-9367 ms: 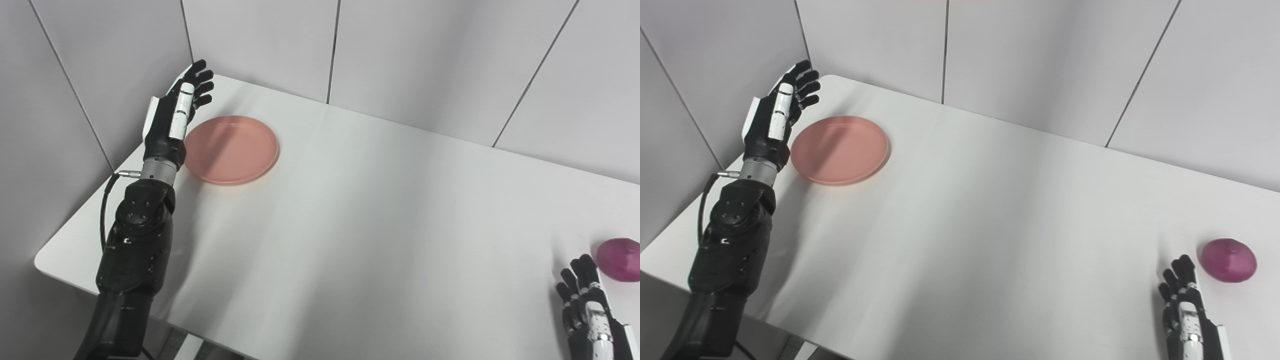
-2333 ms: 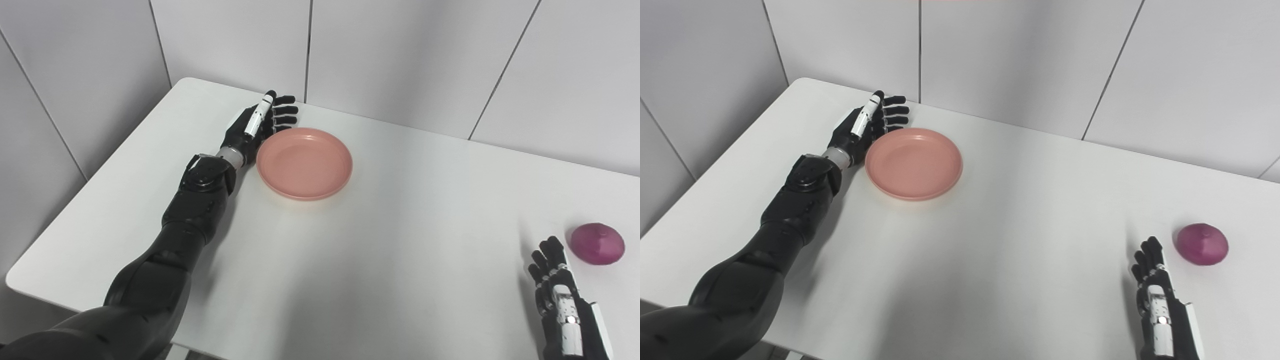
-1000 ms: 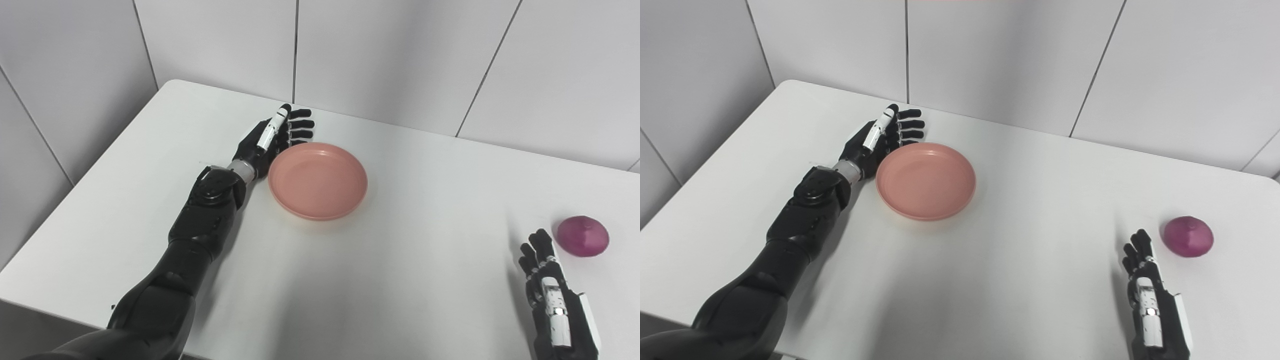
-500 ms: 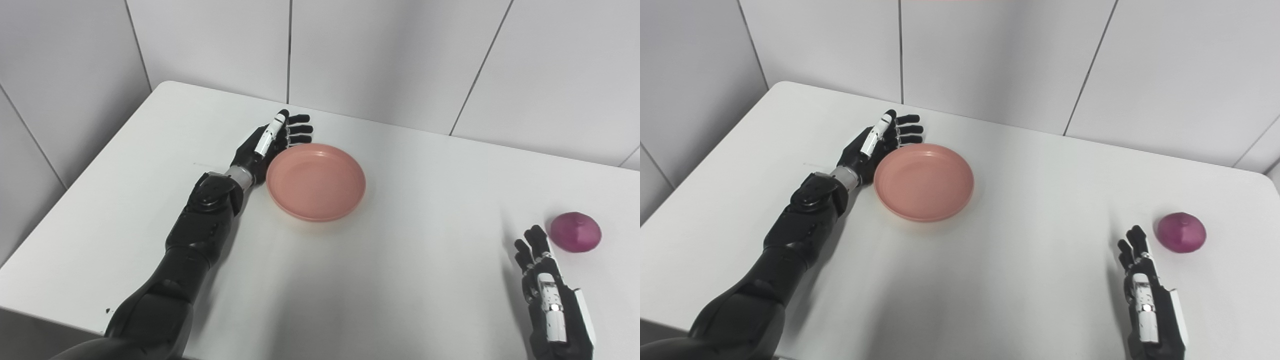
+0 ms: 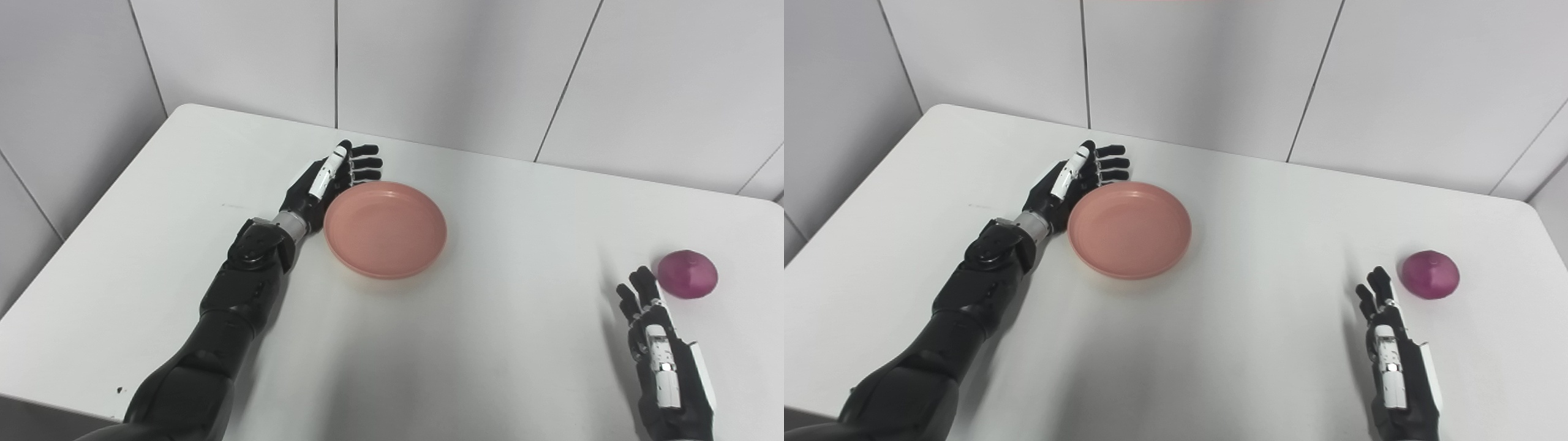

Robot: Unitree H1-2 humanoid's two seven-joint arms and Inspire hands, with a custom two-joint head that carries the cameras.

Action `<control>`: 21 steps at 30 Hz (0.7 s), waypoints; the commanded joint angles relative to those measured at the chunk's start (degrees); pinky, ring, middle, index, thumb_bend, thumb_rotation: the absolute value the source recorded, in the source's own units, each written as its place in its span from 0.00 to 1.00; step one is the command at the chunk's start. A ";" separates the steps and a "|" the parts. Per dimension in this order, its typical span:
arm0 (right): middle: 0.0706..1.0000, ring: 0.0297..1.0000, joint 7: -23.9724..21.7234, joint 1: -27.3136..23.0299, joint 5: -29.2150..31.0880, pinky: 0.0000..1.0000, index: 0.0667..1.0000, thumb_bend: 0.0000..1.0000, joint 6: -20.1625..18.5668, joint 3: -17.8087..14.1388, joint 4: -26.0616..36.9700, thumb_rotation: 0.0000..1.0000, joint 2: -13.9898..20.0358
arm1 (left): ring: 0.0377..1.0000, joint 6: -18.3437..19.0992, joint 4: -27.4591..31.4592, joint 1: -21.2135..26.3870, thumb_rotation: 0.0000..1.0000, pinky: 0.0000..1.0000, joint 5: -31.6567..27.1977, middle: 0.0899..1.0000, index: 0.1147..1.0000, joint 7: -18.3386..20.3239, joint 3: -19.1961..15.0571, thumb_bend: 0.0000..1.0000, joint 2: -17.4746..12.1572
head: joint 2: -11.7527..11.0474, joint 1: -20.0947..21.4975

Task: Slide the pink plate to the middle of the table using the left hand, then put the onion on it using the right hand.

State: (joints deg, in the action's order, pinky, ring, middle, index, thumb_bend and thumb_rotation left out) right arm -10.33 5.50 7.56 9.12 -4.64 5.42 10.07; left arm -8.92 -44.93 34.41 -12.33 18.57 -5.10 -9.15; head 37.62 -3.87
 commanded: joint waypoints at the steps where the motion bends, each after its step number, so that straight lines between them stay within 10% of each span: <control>1: 0.99 0.96 0.11 0.48 0.45 1.00 0.99 0.19 2.40 0.72 -4.65 1.00 -1.41 | 0.73 -0.55 -0.12 1.75 1.00 0.71 -0.11 0.72 0.68 0.53 0.19 0.37 0.19 | -0.04 0.26; 21: 0.97 0.96 1.17 0.78 -0.88 1.00 0.98 0.20 0.74 1.36 -3.61 1.00 -2.59 | 0.71 2.70 3.74 0.10 1.00 0.69 -0.18 0.71 0.68 1.86 1.19 0.38 2.89 | 0.45 3.81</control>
State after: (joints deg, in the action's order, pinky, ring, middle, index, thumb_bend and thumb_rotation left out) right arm -9.33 5.44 6.11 9.26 -4.65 5.35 9.54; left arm -6.85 -42.80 33.90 -12.38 20.39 -4.39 -6.92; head 38.06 -0.53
